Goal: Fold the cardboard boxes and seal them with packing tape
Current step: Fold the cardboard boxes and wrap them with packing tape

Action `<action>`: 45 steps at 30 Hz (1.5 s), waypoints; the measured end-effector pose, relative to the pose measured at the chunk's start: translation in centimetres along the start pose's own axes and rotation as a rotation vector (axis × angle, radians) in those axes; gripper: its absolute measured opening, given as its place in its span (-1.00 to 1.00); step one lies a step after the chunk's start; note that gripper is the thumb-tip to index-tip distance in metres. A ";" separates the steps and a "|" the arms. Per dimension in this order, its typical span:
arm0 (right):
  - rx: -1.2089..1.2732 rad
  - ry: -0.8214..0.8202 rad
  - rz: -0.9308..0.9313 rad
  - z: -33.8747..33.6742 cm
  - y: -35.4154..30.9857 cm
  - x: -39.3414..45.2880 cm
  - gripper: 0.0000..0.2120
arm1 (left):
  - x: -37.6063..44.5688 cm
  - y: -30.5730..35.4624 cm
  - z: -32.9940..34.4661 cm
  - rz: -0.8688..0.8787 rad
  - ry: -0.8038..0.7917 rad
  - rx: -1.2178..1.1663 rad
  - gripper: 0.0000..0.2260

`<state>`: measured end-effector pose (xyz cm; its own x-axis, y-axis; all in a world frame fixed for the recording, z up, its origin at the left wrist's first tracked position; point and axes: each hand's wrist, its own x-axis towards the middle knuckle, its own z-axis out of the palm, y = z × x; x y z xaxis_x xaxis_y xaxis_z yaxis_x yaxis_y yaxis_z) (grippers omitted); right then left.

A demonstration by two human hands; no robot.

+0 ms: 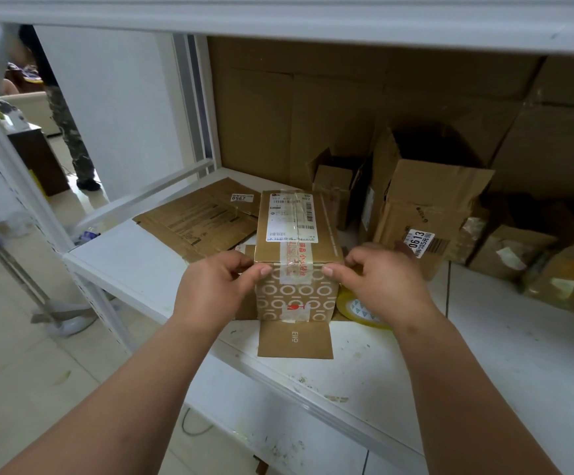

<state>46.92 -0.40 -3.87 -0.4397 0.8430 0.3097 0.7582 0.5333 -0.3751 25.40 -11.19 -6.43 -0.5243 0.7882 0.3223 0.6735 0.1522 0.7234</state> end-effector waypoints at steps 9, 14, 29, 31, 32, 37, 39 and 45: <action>-0.020 -0.049 -0.074 -0.1 0.1 0.3 -0.63 | -0.9 -0.7 0.8 0.176 0.082 0.107 -0.82; 0.035 -0.120 -0.026 -0.3 0.4 0.1 -0.72 | -1.8 -0.9 1.8 -0.037 0.074 -0.035 -0.68; -0.042 -0.321 0.120 -1.1 0.2 0.6 -0.57 | -1.6 -1.5 2.0 -0.162 0.022 -0.122 -0.72; -0.097 -0.318 0.114 -1.1 -0.6 0.6 -0.61 | -1.5 -1.3 2.5 -0.225 0.043 -0.172 -0.74; -0.133 -0.312 0.105 -0.9 -0.9 0.5 -0.60 | -1.6 -1.2 2.8 -0.247 0.060 -0.188 -0.74; -0.258 -0.315 0.049 -0.9 -1.8 -0.5 -0.75 | -1.6 -0.4 3.5 -0.245 0.079 -0.088 -0.71; -0.227 -0.376 0.050 -1.2 -1.7 -0.6 -0.79 | -1.5 -0.1 3.5 -0.198 0.052 -0.025 -0.68; -0.055 -0.310 0.079 -1.1 -2.5 -0.9 -0.72 | -1.1 1.3 3.6 -0.054 -0.045 -0.055 -0.32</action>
<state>45.94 -2.62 -2.23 -0.4980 0.8672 -0.0022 0.8168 0.4682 -0.3372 28.71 -9.77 -8.03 -0.5342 0.8058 0.2554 0.6147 0.1629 0.7718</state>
